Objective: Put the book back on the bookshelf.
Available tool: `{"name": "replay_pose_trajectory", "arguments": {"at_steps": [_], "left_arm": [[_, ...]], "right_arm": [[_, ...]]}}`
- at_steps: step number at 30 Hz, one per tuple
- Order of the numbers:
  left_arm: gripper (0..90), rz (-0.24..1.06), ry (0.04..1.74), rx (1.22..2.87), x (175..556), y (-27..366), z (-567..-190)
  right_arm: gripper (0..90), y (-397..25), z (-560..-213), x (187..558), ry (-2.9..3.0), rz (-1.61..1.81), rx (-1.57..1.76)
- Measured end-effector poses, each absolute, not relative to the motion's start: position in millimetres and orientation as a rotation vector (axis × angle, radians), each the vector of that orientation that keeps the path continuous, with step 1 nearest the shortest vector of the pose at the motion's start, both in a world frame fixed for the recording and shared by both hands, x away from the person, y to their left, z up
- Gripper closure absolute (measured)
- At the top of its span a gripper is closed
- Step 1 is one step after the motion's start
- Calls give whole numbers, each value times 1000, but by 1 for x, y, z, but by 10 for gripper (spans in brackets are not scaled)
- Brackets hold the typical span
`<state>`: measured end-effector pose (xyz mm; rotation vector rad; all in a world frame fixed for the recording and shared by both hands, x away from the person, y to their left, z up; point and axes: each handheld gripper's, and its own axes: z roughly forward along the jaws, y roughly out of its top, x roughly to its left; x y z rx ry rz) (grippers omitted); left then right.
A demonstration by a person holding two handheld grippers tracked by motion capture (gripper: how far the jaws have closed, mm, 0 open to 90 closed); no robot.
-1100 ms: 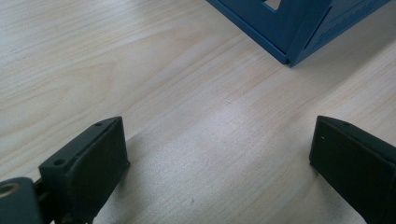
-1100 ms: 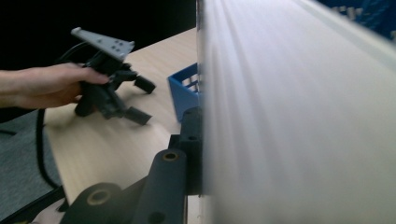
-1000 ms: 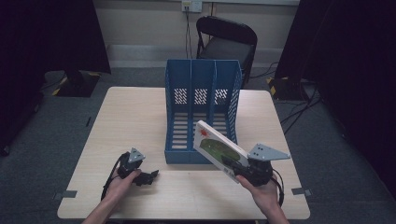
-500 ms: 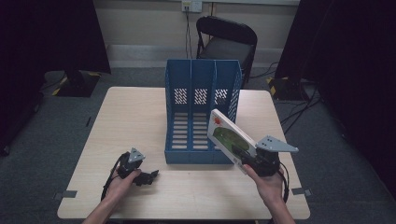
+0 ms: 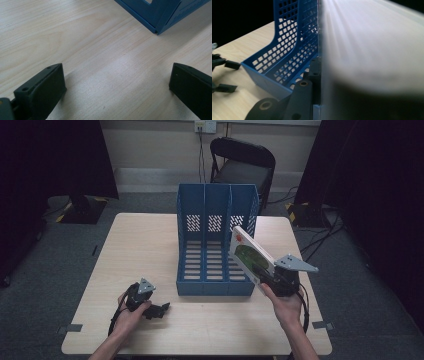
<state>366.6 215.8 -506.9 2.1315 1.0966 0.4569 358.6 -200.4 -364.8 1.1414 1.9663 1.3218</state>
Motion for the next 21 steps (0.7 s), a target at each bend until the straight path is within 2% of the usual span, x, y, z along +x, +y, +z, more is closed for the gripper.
{"name": "replay_pose_trajectory", "arguments": {"at_steps": [21], "left_arm": [[0, 457, 1097, 2131, 367, 216, -507]], "right_arm": [[769, -170, -378, 393, 1842, 1202, 1231]]}}
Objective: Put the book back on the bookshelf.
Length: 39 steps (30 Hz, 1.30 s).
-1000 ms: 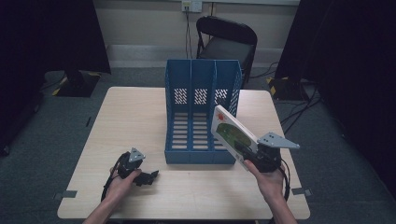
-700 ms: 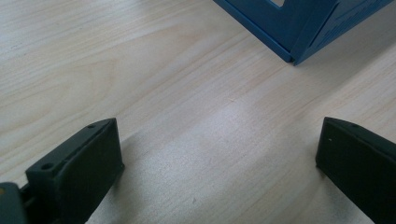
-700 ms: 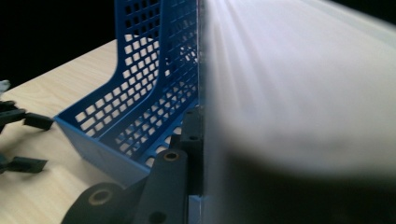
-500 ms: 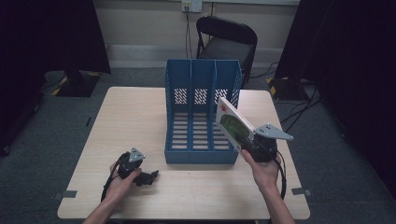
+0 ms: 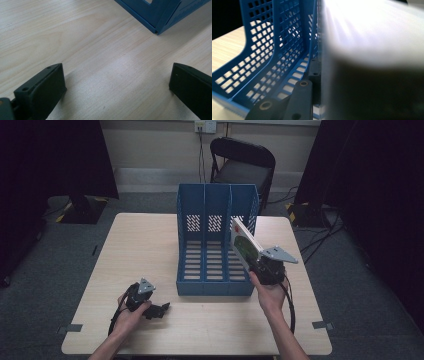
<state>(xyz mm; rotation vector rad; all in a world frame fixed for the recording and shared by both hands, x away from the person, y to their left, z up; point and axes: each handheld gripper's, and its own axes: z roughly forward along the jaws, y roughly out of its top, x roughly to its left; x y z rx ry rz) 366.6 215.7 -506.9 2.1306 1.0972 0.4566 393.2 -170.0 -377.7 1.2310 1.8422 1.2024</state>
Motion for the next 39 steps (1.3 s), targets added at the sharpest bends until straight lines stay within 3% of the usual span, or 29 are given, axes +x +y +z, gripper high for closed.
{"name": "replay_pose_trajectory", "arguments": {"at_steps": [22, 39], "left_arm": [[0, 460, 1098, 2130, 366, 216, -507], [0, 459, 1098, 2130, 366, 216, -507]], "right_arm": [[768, -146, -406, 445, 1832, 1088, 1369], [767, -147, -424, 455, 1918, 990, 1417]]}}
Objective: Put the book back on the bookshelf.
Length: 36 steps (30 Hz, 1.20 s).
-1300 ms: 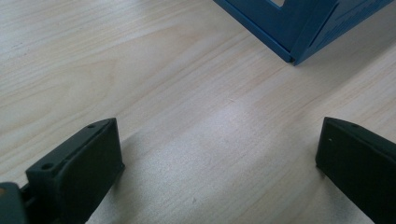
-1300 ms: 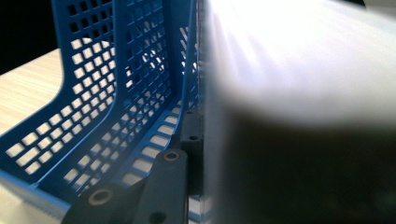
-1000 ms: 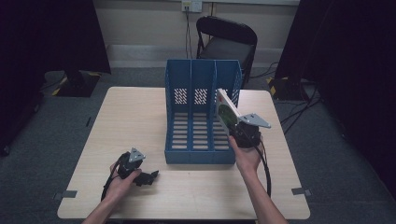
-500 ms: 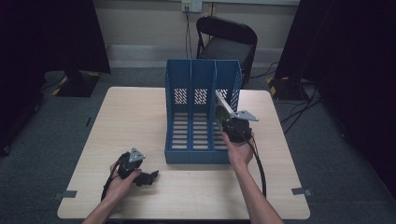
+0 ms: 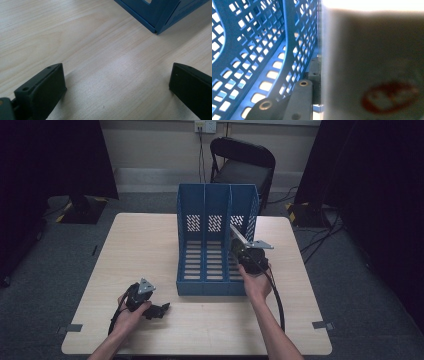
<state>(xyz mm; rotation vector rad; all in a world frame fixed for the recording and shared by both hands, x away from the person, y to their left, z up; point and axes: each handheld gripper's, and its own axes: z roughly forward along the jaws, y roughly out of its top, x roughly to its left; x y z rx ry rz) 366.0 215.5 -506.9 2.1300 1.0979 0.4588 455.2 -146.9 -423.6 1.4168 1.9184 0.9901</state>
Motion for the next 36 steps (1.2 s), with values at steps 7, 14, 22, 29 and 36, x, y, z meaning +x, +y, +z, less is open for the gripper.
{"name": "replay_pose_trajectory", "arguments": {"at_steps": [7, 14, 22, 29, 36], "left_arm": [[0, 459, 1098, 2130, 366, 216, -507], [0, 460, 1098, 2130, 366, 216, -507], [0, 460, 1098, 2131, 366, 216, -507], [0, 461, 1099, 2130, 366, 215, -507], [0, 462, 1100, 2130, 366, 215, -507]], "right_arm": [[764, -149, -426, 453, 1943, 1000, 1402], [762, -151, -431, 447, 1945, 1008, 1407], [757, -155, -437, 438, 1961, 1020, 1408], [750, -158, -438, 431, 1958, 1036, 1396], [729, -158, -436, 428, 1952, 1064, 1373]]}}
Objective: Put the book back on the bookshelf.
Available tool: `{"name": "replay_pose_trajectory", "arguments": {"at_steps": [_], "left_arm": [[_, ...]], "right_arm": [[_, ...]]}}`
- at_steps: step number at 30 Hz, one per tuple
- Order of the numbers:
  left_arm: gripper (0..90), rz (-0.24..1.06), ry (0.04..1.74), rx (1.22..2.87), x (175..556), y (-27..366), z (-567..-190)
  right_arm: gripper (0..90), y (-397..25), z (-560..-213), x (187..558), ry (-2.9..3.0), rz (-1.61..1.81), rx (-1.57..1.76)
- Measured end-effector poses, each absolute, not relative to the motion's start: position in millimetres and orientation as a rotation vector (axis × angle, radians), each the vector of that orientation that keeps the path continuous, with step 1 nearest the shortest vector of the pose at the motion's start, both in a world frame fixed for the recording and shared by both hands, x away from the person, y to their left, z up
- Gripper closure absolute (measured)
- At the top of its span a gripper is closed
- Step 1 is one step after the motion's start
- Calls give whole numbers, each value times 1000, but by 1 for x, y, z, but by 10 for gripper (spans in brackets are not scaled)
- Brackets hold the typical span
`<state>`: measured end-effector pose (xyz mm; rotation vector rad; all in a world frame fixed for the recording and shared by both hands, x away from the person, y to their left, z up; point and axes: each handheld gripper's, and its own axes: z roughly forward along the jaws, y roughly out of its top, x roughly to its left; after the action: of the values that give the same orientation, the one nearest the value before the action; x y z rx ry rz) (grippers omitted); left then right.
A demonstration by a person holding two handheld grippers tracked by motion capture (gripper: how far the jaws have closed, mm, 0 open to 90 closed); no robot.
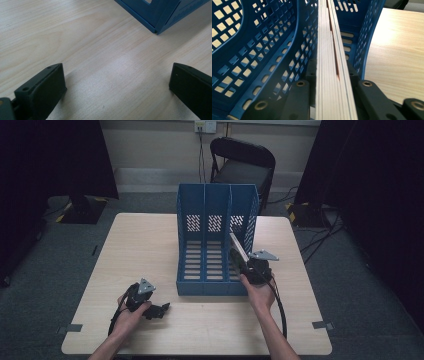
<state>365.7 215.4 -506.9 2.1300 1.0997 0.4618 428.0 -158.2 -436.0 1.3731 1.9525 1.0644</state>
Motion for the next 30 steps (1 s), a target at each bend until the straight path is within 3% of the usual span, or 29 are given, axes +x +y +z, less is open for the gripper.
{"name": "replay_pose_trajectory", "arguments": {"at_steps": [5, 21, 30], "left_arm": [[0, 460, 1101, 2129, 365, 215, -507], [0, 457, 1105, 2128, 365, 214, -507], [0, 458, 1098, 2133, 364, 214, -507]], "right_arm": [[670, -163, -433, 423, 1926, 1134, 1393], [635, -165, -434, 401, 1855, 1216, 1292], [683, -161, -440, 407, 1858, 1196, 1299]]}}
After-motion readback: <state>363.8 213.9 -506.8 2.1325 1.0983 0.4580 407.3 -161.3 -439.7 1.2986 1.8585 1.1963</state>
